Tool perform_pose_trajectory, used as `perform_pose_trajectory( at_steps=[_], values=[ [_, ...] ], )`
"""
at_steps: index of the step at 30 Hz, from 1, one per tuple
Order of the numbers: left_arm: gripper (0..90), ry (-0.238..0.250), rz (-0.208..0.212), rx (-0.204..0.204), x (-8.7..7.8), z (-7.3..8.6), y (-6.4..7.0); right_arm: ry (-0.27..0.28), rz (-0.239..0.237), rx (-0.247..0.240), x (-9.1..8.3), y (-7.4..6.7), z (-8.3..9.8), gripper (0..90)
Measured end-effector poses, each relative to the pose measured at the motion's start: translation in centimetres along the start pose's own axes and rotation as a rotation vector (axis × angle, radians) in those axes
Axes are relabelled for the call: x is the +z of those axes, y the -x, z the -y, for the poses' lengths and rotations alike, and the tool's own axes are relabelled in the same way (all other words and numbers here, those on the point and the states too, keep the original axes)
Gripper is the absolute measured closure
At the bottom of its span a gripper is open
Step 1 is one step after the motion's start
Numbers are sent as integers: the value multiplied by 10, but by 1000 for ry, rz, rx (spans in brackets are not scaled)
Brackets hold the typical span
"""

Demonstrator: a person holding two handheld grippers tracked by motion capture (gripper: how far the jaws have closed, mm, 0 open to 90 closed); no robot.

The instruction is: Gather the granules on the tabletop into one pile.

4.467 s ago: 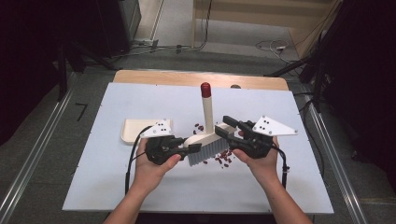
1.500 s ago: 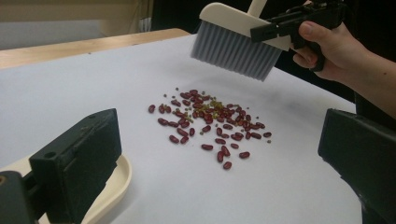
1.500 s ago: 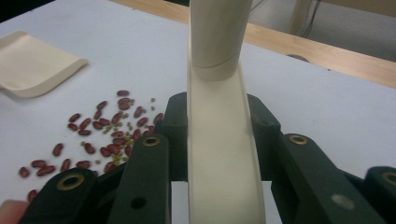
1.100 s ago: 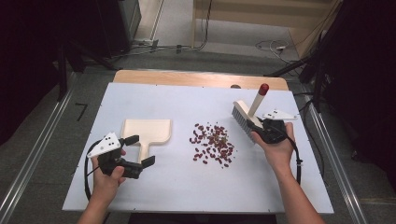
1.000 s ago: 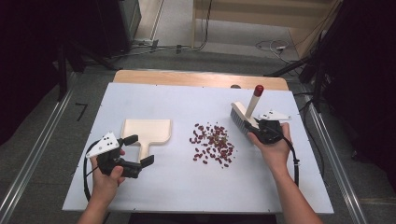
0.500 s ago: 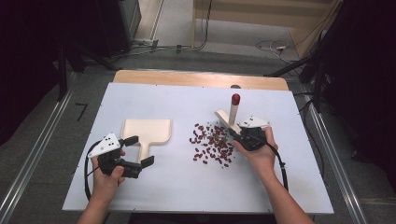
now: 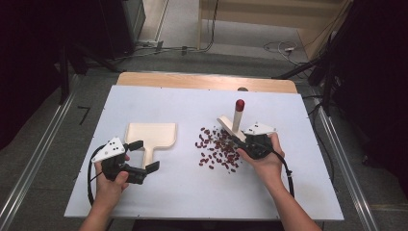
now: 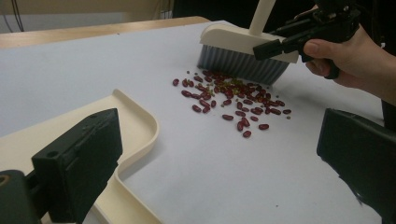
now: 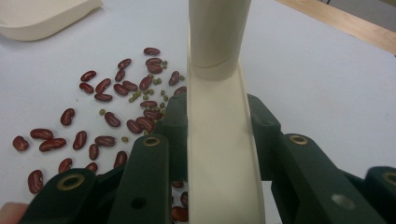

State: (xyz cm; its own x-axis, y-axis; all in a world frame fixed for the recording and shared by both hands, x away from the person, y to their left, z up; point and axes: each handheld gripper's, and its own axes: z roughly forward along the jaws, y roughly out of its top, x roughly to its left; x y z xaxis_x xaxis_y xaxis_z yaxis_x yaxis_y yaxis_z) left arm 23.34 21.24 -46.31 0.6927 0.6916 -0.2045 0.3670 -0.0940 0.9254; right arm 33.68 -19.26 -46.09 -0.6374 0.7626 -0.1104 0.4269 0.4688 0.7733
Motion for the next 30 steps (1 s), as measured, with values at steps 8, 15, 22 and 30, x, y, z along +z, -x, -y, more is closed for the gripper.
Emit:
perform_pose_trajectory(
  at_steps=[8, 15, 22, 30],
  values=[
    [6, -3, -1, -3, 0, 0, -1, 11, 41, -36, -4, -2, -1, 653],
    [6, -1, -4, -5, -1, 0, -2, 67, 52, -15, -19, 4, -5, 653],
    [6, 6, -7, -5, -1, 0, -3, 117, -134, -5, -33, -18, -18, 653],
    [6, 8, -14, -9, -4, 0, -4, 64, -303, -5, -25, -70, -22, 652]
  ],
)
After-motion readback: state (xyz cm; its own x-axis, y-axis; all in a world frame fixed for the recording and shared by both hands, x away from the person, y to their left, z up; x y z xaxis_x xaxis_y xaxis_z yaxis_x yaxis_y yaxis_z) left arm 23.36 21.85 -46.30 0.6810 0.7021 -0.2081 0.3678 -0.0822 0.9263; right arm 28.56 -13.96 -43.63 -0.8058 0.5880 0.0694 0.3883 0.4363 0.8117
